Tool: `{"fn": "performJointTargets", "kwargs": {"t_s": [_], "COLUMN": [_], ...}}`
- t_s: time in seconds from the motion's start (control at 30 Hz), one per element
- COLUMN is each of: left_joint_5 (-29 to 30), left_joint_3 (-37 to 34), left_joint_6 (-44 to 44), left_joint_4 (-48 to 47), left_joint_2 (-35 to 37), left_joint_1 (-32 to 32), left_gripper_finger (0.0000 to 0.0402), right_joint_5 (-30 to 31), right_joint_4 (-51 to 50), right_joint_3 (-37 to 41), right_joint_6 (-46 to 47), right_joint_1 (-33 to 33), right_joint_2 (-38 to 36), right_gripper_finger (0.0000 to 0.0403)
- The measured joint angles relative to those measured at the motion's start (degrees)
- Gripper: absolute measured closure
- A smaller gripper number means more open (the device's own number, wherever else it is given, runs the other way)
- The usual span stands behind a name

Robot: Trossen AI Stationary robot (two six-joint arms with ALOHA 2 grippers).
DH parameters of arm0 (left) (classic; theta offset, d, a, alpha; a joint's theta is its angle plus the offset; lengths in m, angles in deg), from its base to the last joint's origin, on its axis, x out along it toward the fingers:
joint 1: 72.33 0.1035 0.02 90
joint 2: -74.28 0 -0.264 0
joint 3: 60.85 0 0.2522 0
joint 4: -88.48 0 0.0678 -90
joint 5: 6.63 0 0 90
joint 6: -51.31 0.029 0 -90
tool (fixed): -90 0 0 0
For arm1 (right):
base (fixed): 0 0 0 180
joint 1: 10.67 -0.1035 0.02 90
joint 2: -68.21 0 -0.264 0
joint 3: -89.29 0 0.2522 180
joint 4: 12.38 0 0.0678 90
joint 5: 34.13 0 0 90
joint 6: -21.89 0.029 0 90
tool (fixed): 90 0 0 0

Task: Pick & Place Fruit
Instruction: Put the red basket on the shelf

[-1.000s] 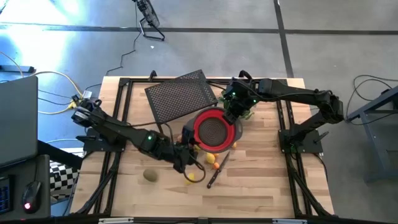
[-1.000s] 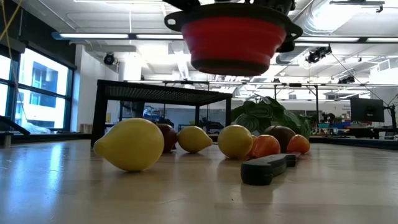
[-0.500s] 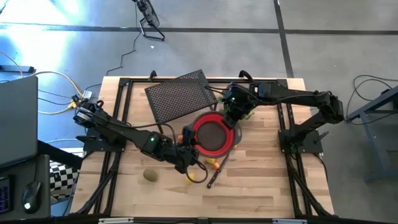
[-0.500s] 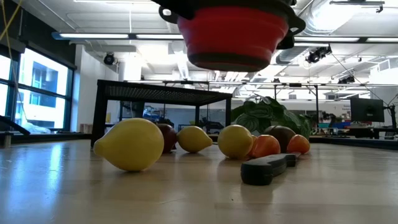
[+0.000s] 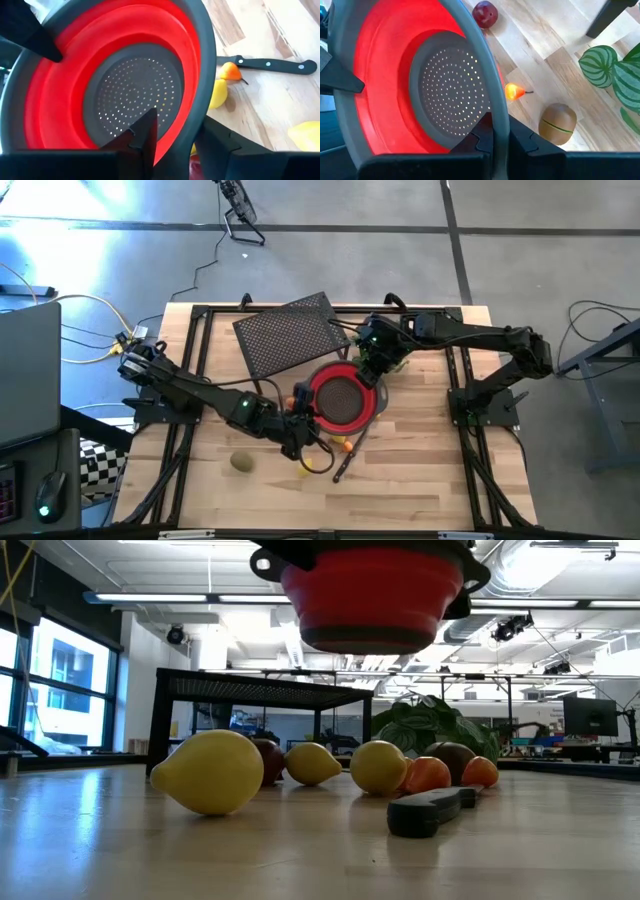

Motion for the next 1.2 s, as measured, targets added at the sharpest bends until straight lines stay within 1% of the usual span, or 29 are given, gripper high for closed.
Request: {"fn": "performJointTargets", "kwargs": {"t_s": [0.17, 0.57, 0.83, 1.1, 1.2], "left_joint_5": [-0.12, -0.05, -0.77, -0.71, -1.26], "left_joint_3": [0.0, 0.04, 0.04, 0.04, 0.04], "left_joint_6": [-0.12, -0.44, 1.46, 2.12, 2.56], "left_joint_4": [-0.02, 0.02, 0.37, 1.16, 2.42], "left_joint_2": [-0.08, -2.27, -2.33, -2.34, -2.36], "left_joint_1": [-0.02, -0.02, -0.09, -0.09, -0.07], "left_gripper_finger": [0.0294, 0.0297, 0.0341, 0.0349, 0.0355], "right_joint_5": [-0.91, -0.75, -0.79, -0.61, -0.53], "right_joint_4": [0.89, 1.75, 2.16, 2.21, 2.64], "right_joint_3": [0.02, 0.11, 0.11, 0.11, 0.09], "right_joint_6": [-0.03, -0.5, -0.52, -0.78, -1.41], "right_joint_1": [0.02, 0.07, 0.09, 0.11, 0.13], "right_joint_2": [0.0, 0.0, 0.02, 0.02, 0.02], "right_gripper_finger": [0.0389, 0.0389, 0.0389, 0.0389, 0.0378]}}
